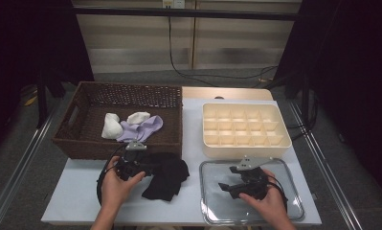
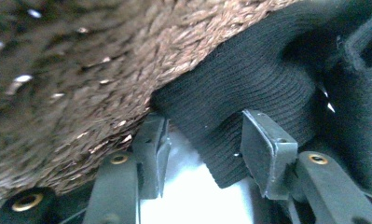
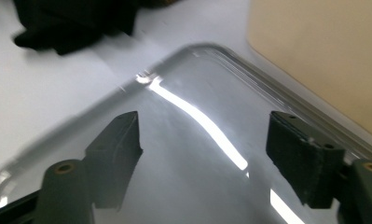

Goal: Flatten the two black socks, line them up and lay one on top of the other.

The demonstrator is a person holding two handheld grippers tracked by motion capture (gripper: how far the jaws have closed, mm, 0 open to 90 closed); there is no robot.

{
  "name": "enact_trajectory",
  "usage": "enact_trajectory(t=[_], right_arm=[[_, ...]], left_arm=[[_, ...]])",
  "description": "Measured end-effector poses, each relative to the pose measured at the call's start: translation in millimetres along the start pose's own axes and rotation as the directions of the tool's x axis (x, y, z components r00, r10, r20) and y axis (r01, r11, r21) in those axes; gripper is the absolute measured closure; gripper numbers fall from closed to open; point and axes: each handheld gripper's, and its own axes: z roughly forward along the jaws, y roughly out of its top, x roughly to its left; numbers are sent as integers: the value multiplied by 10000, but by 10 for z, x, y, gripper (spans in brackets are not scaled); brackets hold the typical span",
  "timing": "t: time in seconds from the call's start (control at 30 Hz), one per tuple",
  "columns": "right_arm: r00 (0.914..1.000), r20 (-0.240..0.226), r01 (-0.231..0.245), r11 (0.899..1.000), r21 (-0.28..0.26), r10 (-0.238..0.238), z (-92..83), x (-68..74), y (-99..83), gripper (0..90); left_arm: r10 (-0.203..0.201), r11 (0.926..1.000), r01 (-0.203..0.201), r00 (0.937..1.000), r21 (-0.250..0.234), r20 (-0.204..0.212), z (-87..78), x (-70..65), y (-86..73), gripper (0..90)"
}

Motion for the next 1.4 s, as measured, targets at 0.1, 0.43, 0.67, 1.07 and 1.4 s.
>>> enact_trajectory(t=[0.1, 0.43, 0.67, 1.07, 1.4], right_arm=[[9995, -302, 24, 10000, -78, -27, 77, 67, 114, 324], [9903, -1266, -609, 9979, -227, 575, 324, 169, 380, 426], [9812, -1699, -940, 9956, -36, 920, 578, 281, 533, 550], [9707, -1841, -1600, 9870, -145, 1546, 564, 208, 542, 866], [9570, -1171, -2692, 9629, -170, 2655, 165, -185, 231, 866]], left_arm=[[35, 9999, -34, 10000, 143, -17, 10, -2, -2, 561], [121, 9990, -127, 9998, 418, 144, 51, -76, 21, 748], [214, 9980, -234, 9992, 593, 332, 61, -115, 32, 853], [348, 9961, -381, 9985, 792, 434, -41, -135, 56, 884], [-137, 9966, 95, 9986, 813, 503, -178, -44, 50, 887]])
